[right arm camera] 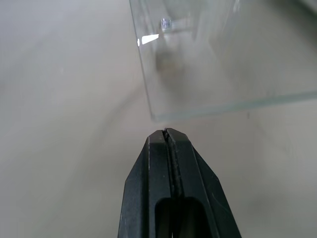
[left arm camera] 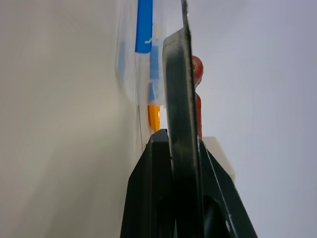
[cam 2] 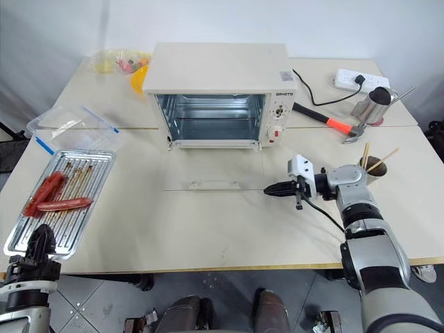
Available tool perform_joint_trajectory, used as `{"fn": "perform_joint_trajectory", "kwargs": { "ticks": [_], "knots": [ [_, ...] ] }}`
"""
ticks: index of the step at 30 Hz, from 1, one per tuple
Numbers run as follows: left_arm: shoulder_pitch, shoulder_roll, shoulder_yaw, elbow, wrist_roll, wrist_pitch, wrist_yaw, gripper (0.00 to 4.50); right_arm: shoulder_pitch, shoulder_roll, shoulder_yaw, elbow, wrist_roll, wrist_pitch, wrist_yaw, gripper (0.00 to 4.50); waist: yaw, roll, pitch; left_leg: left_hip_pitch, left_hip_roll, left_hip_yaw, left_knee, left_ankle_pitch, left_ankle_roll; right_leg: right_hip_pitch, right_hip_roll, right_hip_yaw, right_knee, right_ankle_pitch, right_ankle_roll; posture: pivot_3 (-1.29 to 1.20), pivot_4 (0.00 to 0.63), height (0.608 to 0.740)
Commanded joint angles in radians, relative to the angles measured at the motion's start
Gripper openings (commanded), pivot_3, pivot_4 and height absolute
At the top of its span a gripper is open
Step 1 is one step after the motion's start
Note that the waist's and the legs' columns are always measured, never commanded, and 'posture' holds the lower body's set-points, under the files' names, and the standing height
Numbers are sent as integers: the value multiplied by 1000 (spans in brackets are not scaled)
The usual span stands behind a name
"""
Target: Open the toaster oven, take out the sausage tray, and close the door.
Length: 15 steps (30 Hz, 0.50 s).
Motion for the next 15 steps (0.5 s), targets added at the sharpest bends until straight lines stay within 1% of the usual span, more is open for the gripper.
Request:
{"fn": "perform_joint_trajectory", "kwargs": {
  "ticks": [1,8,10,15],
  "knots": [
    [21,-1,-8,-34,-4,-5,-11,0,-45,25,-49,-8,16,-17,-5,18,-2,0,0,0,0,0,0,0,0,0,0,0,0,0,0,0,150,740],
    [40,8,-27,-34,-2,-5,-10,0,-114,47,-140,-50,72,70,1,18,-3,0,0,0,1,0,0,-1,-1,-1,1,1,0,0,0,0,150,740],
    [54,27,-33,-30,-5,16,-12,0,-146,46,-161,-76,92,117,8,18,-2,0,0,0,1,0,0,-1,-1,-1,1,1,0,0,0,0,150,740],
    [68,77,-34,-5,-12,55,-19,0,-225,61,-185,-77,82,135,-58,18,-3,1,0,0,1,0,0,-2,-1,-2,0,4,0,0,0,0,150,740]
  ]
}}
